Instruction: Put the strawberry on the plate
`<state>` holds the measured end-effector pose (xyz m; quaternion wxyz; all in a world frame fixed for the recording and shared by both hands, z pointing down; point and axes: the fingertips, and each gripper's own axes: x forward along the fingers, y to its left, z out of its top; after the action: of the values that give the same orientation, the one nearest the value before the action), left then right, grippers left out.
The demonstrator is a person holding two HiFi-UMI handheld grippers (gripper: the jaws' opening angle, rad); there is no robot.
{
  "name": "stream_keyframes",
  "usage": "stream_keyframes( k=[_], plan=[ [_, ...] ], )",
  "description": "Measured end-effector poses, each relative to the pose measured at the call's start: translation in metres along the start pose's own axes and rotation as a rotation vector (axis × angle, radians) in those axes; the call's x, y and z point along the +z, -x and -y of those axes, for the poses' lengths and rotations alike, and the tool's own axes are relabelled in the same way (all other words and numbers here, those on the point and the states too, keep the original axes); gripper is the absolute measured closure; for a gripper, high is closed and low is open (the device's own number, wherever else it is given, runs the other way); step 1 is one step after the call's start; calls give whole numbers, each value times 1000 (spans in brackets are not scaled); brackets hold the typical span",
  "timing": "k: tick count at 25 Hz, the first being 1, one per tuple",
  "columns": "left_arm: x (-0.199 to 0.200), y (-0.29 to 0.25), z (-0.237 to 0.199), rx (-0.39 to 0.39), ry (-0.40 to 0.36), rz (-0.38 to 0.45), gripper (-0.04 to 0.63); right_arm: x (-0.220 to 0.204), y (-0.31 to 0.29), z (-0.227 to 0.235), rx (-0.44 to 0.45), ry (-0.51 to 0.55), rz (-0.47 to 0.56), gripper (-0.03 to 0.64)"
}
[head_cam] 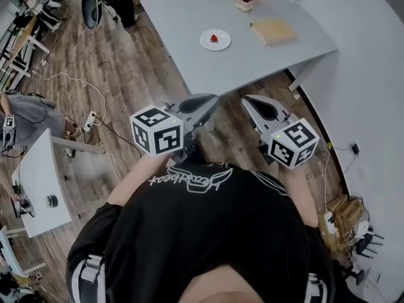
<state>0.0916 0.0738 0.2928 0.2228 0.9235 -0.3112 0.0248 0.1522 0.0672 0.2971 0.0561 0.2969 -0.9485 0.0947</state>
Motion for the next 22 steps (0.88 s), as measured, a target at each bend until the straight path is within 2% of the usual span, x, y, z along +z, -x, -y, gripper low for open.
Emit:
stream_keyframes(
  k=[22],
  plan=[
    [-2, 18, -17, 23, 6, 2, 589, -2, -25, -13, 28, 20, -31, 609]
  ],
)
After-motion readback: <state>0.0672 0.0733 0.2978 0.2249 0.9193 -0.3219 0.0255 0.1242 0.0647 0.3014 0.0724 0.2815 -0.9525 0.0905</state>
